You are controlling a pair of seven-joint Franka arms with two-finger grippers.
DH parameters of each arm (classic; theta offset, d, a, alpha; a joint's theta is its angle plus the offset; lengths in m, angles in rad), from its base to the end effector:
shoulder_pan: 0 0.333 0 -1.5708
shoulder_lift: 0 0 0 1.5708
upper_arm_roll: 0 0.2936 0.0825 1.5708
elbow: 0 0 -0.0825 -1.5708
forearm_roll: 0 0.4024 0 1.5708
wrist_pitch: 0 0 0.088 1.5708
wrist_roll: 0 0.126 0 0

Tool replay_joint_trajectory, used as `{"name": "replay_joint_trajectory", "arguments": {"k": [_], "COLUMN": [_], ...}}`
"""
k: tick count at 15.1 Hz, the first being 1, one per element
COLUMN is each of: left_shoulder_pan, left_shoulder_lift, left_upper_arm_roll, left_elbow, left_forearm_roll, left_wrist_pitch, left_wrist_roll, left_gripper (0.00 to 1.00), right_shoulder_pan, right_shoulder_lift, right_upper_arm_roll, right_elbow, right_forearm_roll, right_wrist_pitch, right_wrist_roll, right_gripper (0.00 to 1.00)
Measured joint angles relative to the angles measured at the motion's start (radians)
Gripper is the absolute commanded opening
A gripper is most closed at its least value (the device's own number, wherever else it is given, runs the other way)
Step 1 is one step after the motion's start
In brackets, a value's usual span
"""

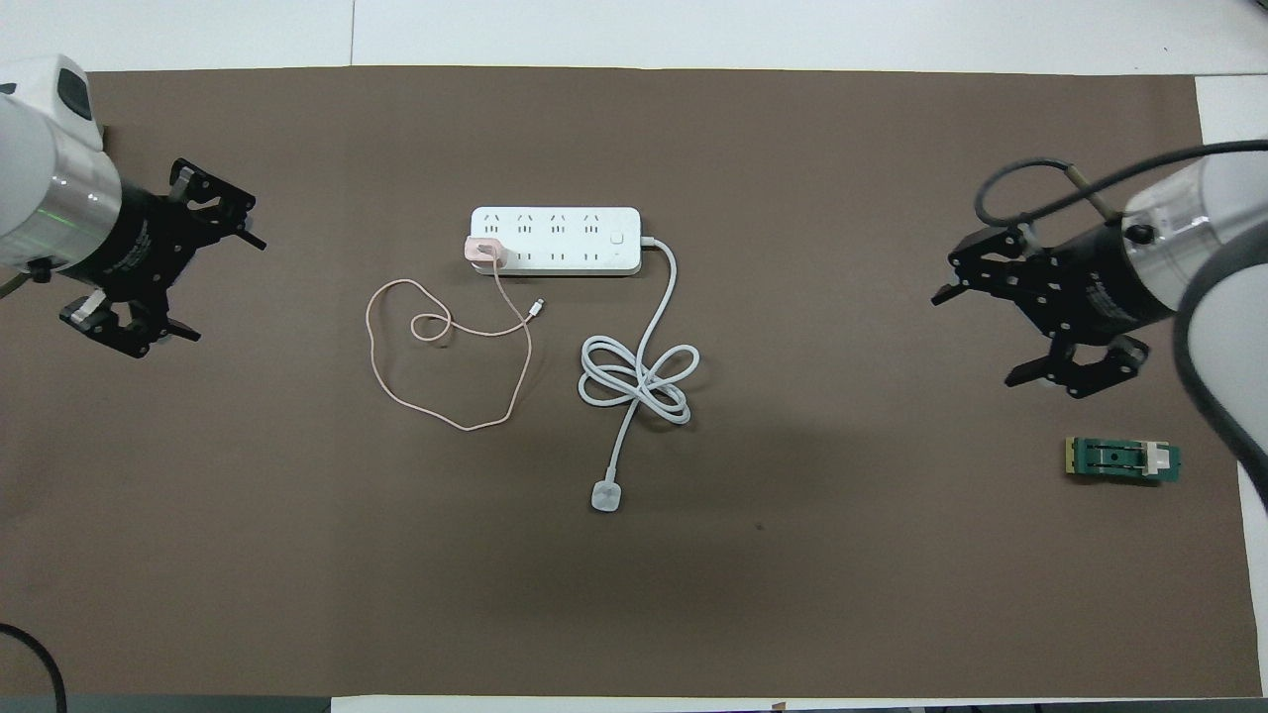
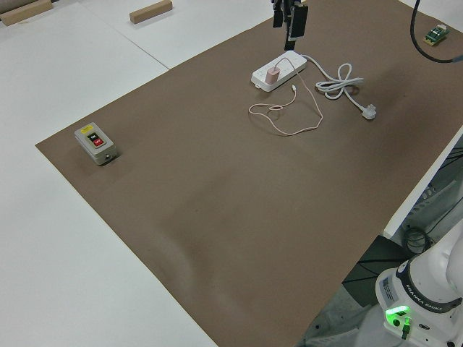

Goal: Unplug charger and place it aside
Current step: 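Reach the left gripper to the pink charger while the right gripper reaches the strip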

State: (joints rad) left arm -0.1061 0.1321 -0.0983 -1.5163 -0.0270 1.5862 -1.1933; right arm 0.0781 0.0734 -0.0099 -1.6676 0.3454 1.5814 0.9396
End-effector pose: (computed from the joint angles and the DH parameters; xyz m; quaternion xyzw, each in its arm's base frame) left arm 0.5952 -0.1236 0.5335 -0.8792 -0.4750 0.0364 0.0045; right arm 0.5782 0.0821 0.5018 -0.8837 0.4285 0.1512 0.1116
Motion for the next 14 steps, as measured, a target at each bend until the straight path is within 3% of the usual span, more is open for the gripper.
{"name": "replay_joint_trajectory", "arguments": {"k": [6, 9, 14], "left_shoulder_pan": [-0.082, -0.120, -0.146], "left_shoulder_lift": [0.113, 0.163, 0.210], "left_upper_arm_roll": [-0.001, -0.001, -0.001], "left_elbow": [0.024, 0.027, 0.031], "left_forearm_roll": [0.000, 0.000, 0.000], "left_wrist_pitch": [0.119, 0.150, 0.228], "left_wrist_roll": [-0.367, -0.454, -0.538], "left_gripper": [1.00, 1.00, 1.00], "right_shoulder_pan": [0.146, 0.222, 0.296], "right_shoulder_lift": [0.187, 0.278, 0.482], "right_upper_arm_roll": [0.002, 0.003, 0.002], "right_elbow": [-0.004, 0.016, 0.135], "right_forearm_roll": [0.275, 0.357, 0.502], "right_wrist_pitch": [0.289, 0.404, 0.557], "right_wrist_roll": [0.418, 0.515, 0.582], "right_gripper": [1.00, 1.00, 1.00]}}
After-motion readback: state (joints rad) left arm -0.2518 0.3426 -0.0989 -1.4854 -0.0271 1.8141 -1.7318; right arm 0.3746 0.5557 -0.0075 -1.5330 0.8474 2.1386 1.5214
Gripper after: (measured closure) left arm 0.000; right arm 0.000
